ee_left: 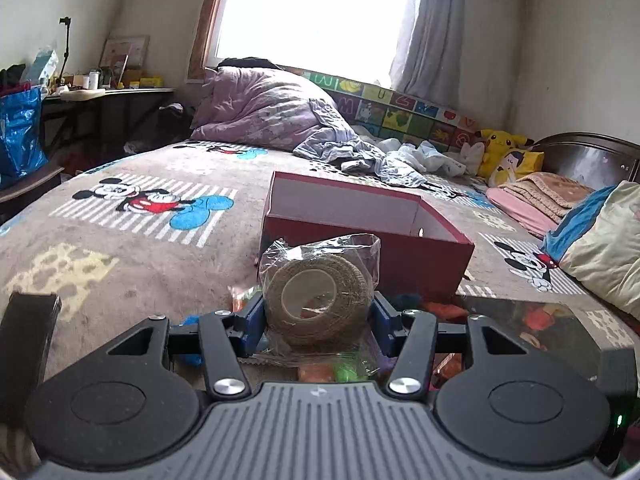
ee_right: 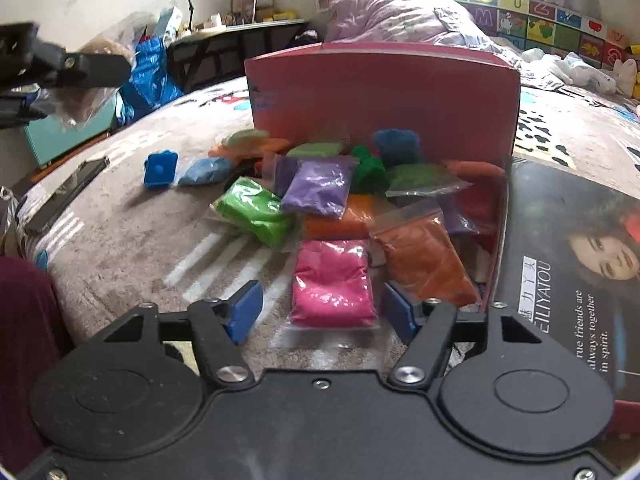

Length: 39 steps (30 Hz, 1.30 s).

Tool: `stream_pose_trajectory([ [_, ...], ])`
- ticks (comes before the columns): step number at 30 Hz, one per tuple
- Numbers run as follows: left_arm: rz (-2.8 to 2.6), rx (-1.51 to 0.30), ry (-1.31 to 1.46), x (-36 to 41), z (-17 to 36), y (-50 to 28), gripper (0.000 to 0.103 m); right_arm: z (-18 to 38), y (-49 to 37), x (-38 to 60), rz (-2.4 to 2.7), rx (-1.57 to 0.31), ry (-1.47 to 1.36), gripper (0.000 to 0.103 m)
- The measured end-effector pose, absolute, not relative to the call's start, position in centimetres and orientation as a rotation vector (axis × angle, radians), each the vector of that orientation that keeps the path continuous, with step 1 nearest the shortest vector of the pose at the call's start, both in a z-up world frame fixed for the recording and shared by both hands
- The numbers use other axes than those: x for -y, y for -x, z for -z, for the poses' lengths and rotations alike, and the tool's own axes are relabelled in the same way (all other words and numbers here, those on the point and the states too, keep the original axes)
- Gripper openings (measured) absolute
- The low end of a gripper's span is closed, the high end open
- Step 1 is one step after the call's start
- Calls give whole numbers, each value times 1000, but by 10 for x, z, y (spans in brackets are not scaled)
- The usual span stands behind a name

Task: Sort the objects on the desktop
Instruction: 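Carry tape roll into the red box and open left tool while right tool nears magenta bag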

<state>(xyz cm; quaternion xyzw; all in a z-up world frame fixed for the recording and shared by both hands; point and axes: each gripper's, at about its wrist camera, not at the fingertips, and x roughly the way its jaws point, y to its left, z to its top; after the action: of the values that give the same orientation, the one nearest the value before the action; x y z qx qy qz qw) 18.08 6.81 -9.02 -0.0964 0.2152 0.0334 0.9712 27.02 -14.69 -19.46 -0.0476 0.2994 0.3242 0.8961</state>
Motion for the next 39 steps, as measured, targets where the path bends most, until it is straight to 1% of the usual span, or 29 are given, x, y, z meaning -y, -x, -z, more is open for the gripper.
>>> stream_pose_trajectory([
  [5, -62, -450, 181, -67, 74, -201, 53, 195, -273, 149, -681, -597, 75, 68],
  [7, -56, -455, 173, -65, 67, -215, 53, 196, -272, 147, -692, -591, 94, 70],
  [9, -51, -460, 161, -63, 60, -230, 53, 200, -269, 143, -711, -591, 135, 81],
  [12, -47, -464, 138, -57, 48, -252, 53, 206, -262, 136, -703, -568, 213, 84],
  [17, -45, -472, 132, -52, 33, -292, 53, 206, -262, 140, -709, -555, 188, 84],
  [22, -50, -494, 97, -41, 29, -327, 53, 202, -265, 149, -741, -544, 115, 84],
  [28, -54, -534, 57, -27, 38, -361, 53, 203, -270, 150, -742, -523, 142, 77],
  [31, -63, -559, 25, -21, 45, -377, 53, 202, -271, 151, -741, -517, 153, 72],
  [33, -71, -573, 20, -18, 50, -387, 53, 203, -270, 150, -734, -512, 177, 66],
  [38, -71, -623, 57, -15, 65, -413, 53, 202, -272, 154, -729, -513, 176, 57],
  [39, -71, -635, 67, -15, 69, -419, 53, 202, -273, 154, -729, -513, 175, 56],
])
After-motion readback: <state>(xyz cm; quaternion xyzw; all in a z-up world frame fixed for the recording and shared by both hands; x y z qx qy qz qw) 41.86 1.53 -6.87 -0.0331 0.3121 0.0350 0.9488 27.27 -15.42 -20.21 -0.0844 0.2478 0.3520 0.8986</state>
